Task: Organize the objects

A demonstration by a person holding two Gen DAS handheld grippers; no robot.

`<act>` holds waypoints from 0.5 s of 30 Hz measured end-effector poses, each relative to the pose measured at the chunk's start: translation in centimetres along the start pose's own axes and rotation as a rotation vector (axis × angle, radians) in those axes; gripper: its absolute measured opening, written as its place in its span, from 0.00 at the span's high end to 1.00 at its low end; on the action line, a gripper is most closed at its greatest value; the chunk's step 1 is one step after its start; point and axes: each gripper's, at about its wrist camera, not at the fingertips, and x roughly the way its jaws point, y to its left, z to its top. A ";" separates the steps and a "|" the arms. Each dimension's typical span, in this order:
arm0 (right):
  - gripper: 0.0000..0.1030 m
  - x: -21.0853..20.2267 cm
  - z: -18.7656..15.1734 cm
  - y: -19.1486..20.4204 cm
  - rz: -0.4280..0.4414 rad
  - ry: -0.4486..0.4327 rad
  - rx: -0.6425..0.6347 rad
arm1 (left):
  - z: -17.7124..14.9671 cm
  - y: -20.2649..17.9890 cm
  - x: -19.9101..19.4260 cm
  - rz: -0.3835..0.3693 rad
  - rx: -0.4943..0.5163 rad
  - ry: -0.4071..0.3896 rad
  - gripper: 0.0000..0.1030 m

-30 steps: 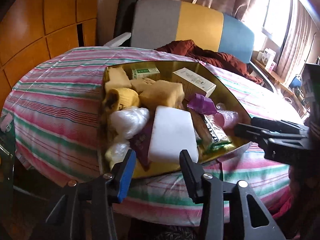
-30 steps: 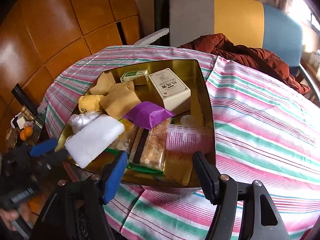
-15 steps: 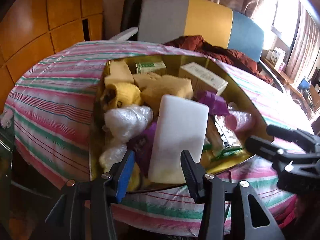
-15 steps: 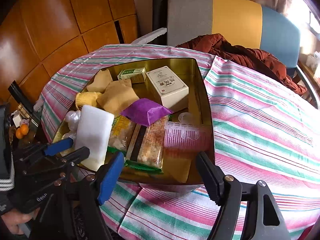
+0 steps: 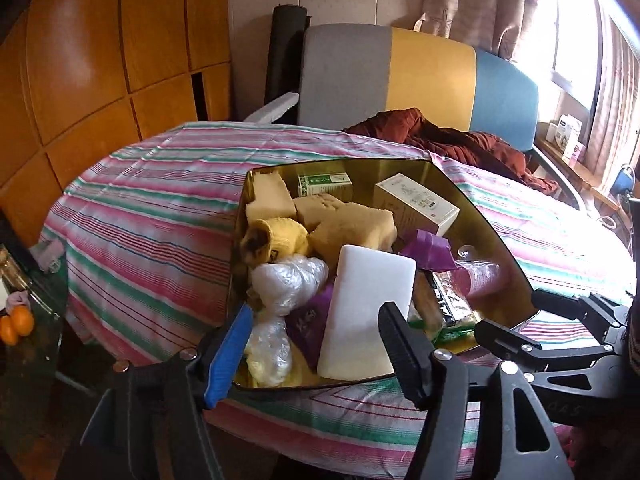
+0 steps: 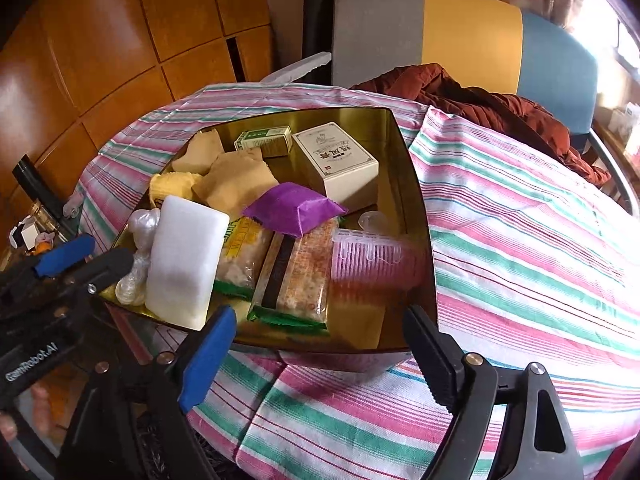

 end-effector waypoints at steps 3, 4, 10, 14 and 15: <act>0.12 -0.4 -0.1 0.4 -0.033 -0.023 -0.016 | 0.1 -0.5 -0.6 0.056 0.008 -0.020 0.35; 0.09 -0.6 -0.1 0.5 -0.039 -0.033 -0.021 | 0.1 -0.7 -0.7 0.086 0.016 -0.023 0.35; 0.00 -2.1 -0.1 1.3 -0.113 -0.131 -0.053 | 0.2 -1.2 -1.3 0.128 0.000 -0.032 0.35; 0.00 -2.8 0.1 1.3 -0.119 -0.164 -0.046 | 0.2 -0.8 -1.9 0.094 -0.031 -0.040 0.35; 0.00 -3.0 0.2 1.2 -0.120 -0.171 -0.038 | 0.2 -0.8 -2.2 0.094 -0.039 -0.055 0.35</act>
